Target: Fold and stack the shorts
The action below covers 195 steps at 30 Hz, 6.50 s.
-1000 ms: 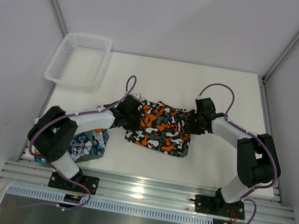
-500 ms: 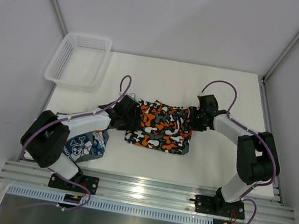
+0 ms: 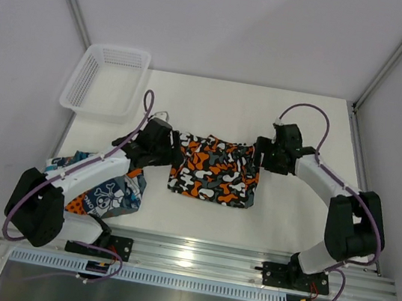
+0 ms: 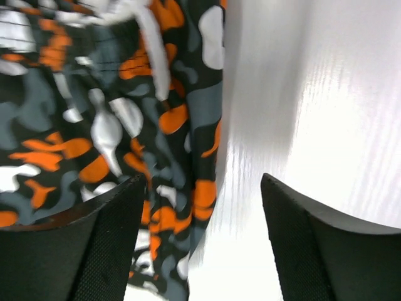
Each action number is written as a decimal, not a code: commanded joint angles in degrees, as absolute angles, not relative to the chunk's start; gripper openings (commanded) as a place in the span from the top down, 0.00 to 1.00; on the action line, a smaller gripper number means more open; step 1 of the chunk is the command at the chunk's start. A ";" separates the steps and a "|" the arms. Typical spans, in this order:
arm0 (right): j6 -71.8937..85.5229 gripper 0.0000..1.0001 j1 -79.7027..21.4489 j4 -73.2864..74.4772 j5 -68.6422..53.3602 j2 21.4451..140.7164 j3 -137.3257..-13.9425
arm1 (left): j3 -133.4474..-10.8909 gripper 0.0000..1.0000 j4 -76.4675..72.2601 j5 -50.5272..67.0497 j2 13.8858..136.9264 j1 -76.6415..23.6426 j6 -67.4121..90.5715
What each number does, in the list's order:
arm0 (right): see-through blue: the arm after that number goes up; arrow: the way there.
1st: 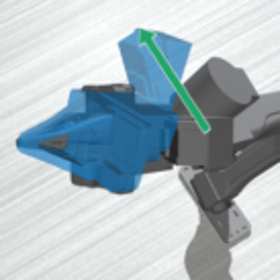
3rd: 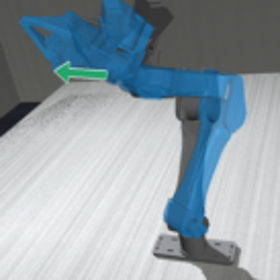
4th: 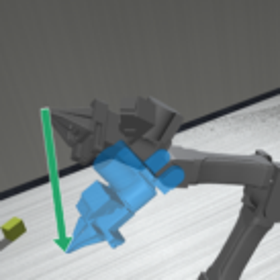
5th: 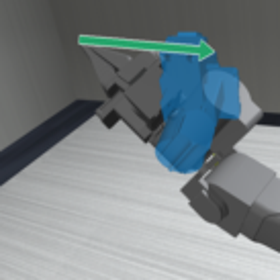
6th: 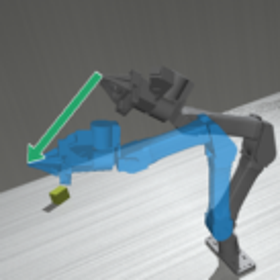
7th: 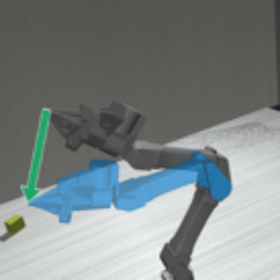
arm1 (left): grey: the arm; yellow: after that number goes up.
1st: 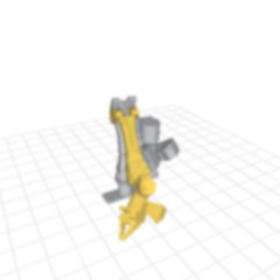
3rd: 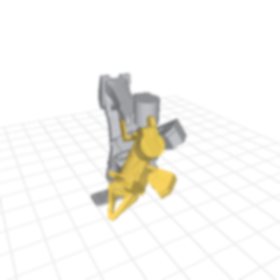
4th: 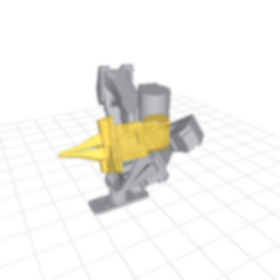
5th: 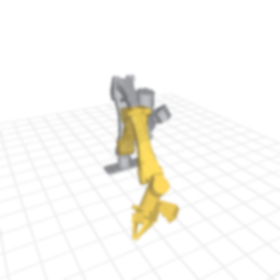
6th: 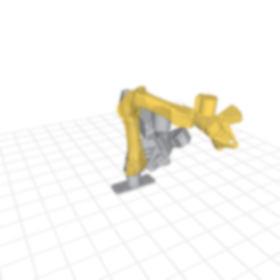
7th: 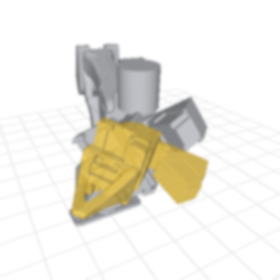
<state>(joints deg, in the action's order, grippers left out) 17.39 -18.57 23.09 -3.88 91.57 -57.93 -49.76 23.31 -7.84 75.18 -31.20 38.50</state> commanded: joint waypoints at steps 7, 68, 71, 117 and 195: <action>18.54 0.05 -23.20 29.61 0.00 81.91 -66.35 | -46.84 0.25 21.19 -8.00 71.54 -27.42 36.65; 22.15 0.34 -13.27 3.69 -31.73 97.83 -48.79 | -51.33 0.25 5.01 21.18 95.10 -21.36 26.37; 21.80 0.36 -13.62 4.04 -30.41 96.69 -47.99 | -50.63 0.27 4.48 20.83 94.40 -21.79 26.63; 22.94 0.55 -14.50 1.32 -29.09 92.81 -43.94 | -56.69 1.00 12.13 11.25 97.82 -26.46 25.31; 41.22 1.00 -63.10 2.81 -13.71 126.03 -105.64 | -58.53 1.00 58.01 -8.18 63.09 34.45 22.77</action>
<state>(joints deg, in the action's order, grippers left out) 40.60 -61.54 5.32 -14.22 125.43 -101.97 -56.38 58.96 -7.97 61.76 32.71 24.71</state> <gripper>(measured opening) 0.009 0.003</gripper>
